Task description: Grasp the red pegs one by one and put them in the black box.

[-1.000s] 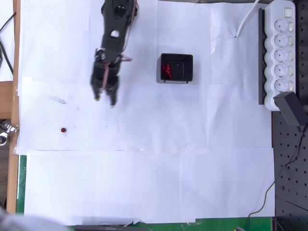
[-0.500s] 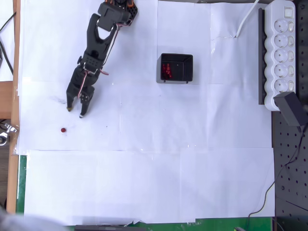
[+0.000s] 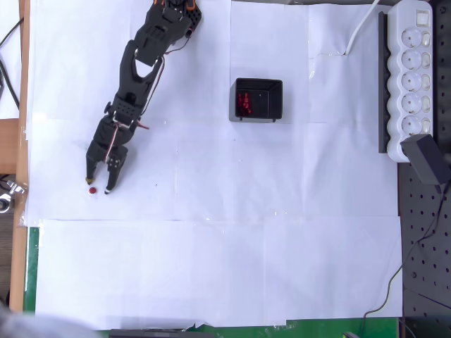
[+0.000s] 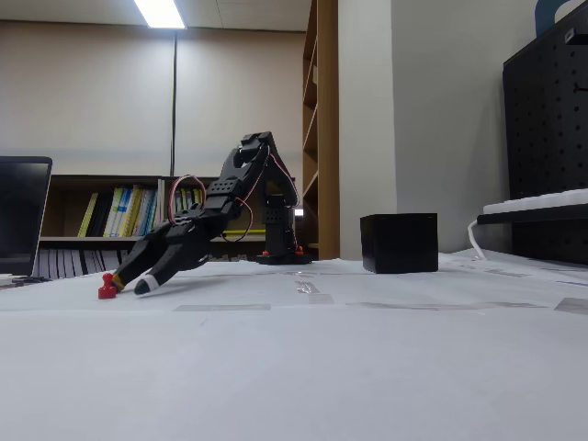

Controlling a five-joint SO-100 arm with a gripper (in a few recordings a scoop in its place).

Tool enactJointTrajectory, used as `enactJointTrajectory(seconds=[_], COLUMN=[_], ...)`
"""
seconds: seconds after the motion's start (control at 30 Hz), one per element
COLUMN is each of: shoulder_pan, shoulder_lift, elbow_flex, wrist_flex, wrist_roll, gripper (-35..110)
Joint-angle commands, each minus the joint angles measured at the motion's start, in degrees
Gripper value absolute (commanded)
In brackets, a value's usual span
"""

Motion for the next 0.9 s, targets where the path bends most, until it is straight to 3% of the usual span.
enactJointTrajectory(seconds=[0.0, 0.87], shoulder_pan=[0.97, 1.76], shoulder_lift=[1.23, 3.78], elbow_flex=[2.46, 6.86], wrist_flex=[0.70, 3.34], wrist_roll=[-1.14, 4.13], gripper=[17, 12])
